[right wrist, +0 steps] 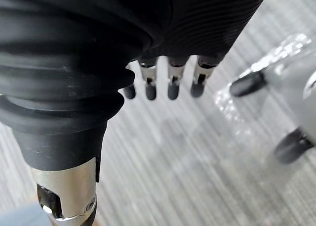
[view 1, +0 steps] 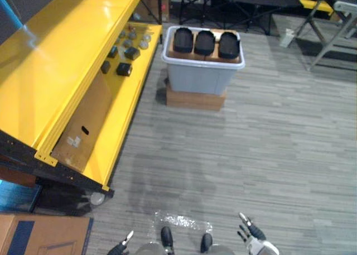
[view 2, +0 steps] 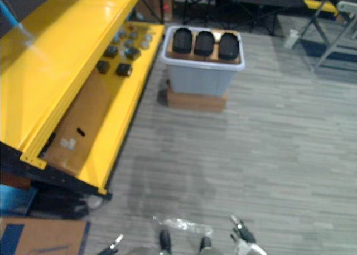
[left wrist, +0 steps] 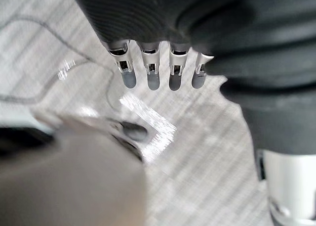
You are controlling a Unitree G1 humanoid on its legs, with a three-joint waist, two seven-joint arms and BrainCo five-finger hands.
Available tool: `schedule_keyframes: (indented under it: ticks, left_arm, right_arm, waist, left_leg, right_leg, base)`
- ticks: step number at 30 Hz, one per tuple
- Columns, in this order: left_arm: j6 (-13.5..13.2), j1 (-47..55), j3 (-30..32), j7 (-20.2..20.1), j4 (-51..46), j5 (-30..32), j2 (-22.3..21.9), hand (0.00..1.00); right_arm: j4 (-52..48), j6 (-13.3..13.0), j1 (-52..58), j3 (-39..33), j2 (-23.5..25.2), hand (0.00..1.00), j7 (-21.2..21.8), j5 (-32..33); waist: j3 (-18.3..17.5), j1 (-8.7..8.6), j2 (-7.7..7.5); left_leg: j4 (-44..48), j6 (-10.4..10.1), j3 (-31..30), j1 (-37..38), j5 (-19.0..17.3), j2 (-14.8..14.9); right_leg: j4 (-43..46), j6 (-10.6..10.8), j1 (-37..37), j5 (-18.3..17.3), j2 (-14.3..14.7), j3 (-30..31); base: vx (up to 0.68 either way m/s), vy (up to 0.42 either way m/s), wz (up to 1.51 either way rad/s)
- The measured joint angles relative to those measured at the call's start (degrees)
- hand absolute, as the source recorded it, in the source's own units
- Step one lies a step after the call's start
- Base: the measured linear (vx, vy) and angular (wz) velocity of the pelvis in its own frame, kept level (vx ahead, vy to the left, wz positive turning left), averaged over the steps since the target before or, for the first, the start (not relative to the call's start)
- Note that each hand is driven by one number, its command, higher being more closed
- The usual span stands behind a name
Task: Walk over and take plastic housings, then place them on the shelf
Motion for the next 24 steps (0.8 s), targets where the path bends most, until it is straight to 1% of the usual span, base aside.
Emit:
schedule_keyframes:
  ticks: [2,4,5,7,10,12,13,14,15,16,18,19,20,21,24]
  left_arm:
    - [-1.23,-1.87,-2.74,0.58,-1.29,0.76,-0.41,0.0]
    - [-1.24,-3.17,-4.44,1.0,-1.32,4.41,-0.93,0.0]
    - [-1.23,-3.4,-5.85,1.2,-1.34,6.42,-1.21,0.0]
    - [-1.11,-3.27,-7.19,1.49,-1.12,7.95,-1.95,0.0]
    - [-0.74,-3.28,-8.56,3.66,-1.09,8.13,-1.85,0.0]
    - [-0.15,-3.17,-8.66,5.04,-1.03,8.06,-1.84,0.0]
    - [0.67,-3.05,-8.6,5.9,-1.01,8.21,-1.71,0.0]
    - [1.08,-2.82,-8.6,6.18,-1.0,8.43,-1.61,0.0]
    - [1.33,-2.6,-8.17,6.81,-1.04,8.59,-1.59,0.0]
    - [1.41,-1.95,-8.03,7.45,-1.05,8.61,-1.53,0.0]
    - [1.44,-1.5,-7.59,7.74,-1.1,8.61,-1.4,0.0]
    - [1.56,-1.37,-6.92,7.97,-1.1,8.62,-1.39,0.0]
    - [1.63,-1.11,-5.67,8.0,-1.04,8.58,-1.4,0.0]
    - [1.58,-0.87,-5.19,8.0,-1.03,8.52,-1.34,0.0]
    - [1.66,-0.73,-3.26,7.78,-0.66,8.54,-1.01,0.0]
  right_arm:
    - [0.02,0.07,-0.36,2.2,0.8,0.0,-1.46,1.36]
    - [0.04,0.07,-0.44,3.49,1.72,0.0,-2.68,2.75]
    - [0.04,0.07,-0.31,4.35,2.28,0.0,-2.78,2.64]
    - [0.04,0.24,0.05,4.51,3.07,0.0,-3.14,2.42]
    - [0.06,2.38,0.08,6.68,3.48,0.0,-3.65,2.06]
    - [-0.05,2.46,0.0,6.75,3.49,0.0,-3.55,-2.16]
    - [-0.22,1.65,-0.05,7.72,3.31,0.0,-3.49,-8.06]
    - [-0.28,1.43,-0.04,8.42,3.11,0.0,-3.44,-9.54]
    - [-0.37,1.43,-0.02,9.22,2.91,0.0,-3.38,-10.01]
    - [-0.56,1.69,0.0,10.69,2.86,0.0,-3.41,-9.45]
    - [-0.8,2.22,-0.04,11.16,2.84,0.0,-3.73,-8.21]
    - [-0.8,2.57,-0.05,11.15,2.84,0.0,-4.19,-7.83]
    - [-0.79,2.84,-0.07,11.12,2.77,0.0,-5.05,-7.81]
    - [-0.8,3.19,-0.06,11.08,2.4,0.0,-5.32,-7.84]
    - [-0.77,3.29,0.97,10.86,1.16,0.0,-5.32,-7.95]
  waist:
    - [0.32,0.57,0.29]
    - [0.49,0.89,0.56]
    - [0.5,0.84,0.55]
    - [0.5,0.8,0.54]
    - [0.62,0.84,0.76]
    - [0.74,0.96,0.96]
    - [1.22,1.04,1.26]
    - [1.43,1.08,1.27]
    - [1.52,1.13,1.42]
    - [1.5,1.14,1.48]
    - [1.29,1.17,1.85]
    - [1.27,1.23,1.92]
    - [1.27,1.31,1.92]
    - [1.27,1.28,1.91]
    - [1.26,1.12,1.88]
  left_leg:
    - [0.01,0.0,-0.15,1.27,0.0,0.84]
    - [0.01,-0.03,-0.21,2.7,-0.03,1.96]
    - [0.01,-0.22,-0.19,3.57,-0.15,2.56]
    - [0.03,-0.44,-0.17,4.97,-0.41,2.96]
    - [0.05,-0.43,-0.15,6.21,-1.48,3.64]
    - [0.1,-0.28,-0.16,6.71,-2.23,3.85]
    - [3.14,-0.23,-0.31,6.12,-4.25,4.09]
    - [4.65,-0.31,-0.25,5.94,-5.03,4.09]
    - [6.28,-0.49,-0.26,5.69,-5.61,3.98]
    - [7.74,-0.78,-0.31,5.7,-5.82,3.4]
    - [8.43,-0.3,-0.33,5.66,-6.64,3.31]
    - [8.51,-0.22,-0.3,5.63,-6.9,3.13]
    - [8.55,-0.18,-0.28,5.56,-6.93,2.79]
    - [8.77,-0.13,-0.28,5.51,-6.97,2.56]
    - [10.59,0.12,-0.38,4.73,-8.39,3.22]
  right_leg:
    - [0.29,-1.45,0.91,1.03,0.89,0.58]
    - [0.92,-2.65,1.75,2.07,1.89,0.66]
    - [1.67,-2.63,2.13,2.41,2.1,0.74]
    - [2.42,-2.61,3.0,2.44,2.36,0.93]
    - [3.15,-2.6,3.66,2.44,2.94,1.31]
    - [3.29,-2.58,3.95,2.42,3.12,1.79]
    - [3.31,-2.52,4.6,2.34,3.0,1.89]
    - [3.33,-2.46,5.0,2.29,2.8,1.88]
    - [3.43,-2.55,5.56,2.02,2.43,1.84]
    - [3.98,-1.91,5.87,1.19,1.54,1.85]
    - [4.34,-1.69,5.88,0.54,1.54,1.86]
    - [4.32,-1.33,5.86,0.02,1.42,1.87]
    - [4.24,-1.47,5.84,-0.57,1.12,1.87]
    - [4.19,-0.94,5.9,-1.0,0.76,1.88]
    - [4.5,-0.44,5.75,-1.36,0.89,1.9]
  base:
    - [0.14,-0.02,-0.06]
    - [0.12,-0.021,-0.07]
    - [0.11,-0.006,-0.06]
    - [0.09,-0.006,-0.06]
    - [0.06,0.009,-0.05]
    - [0.05,0.04,-0.04]
    - [0.03,0.047,-0.02]
    - [0.02,0.047,-0.01]
    - [0.0,0.0,0.0]
    - [0.0,0.0,0.0]
    - [0.0,0.007,-0.03]
    - [-0.02,0.003,-0.09]
    - [-0.03,-0.021,-0.09]
    - [-0.04,-0.033,-0.07]
    - [-0.05,-0.045,-0.08]
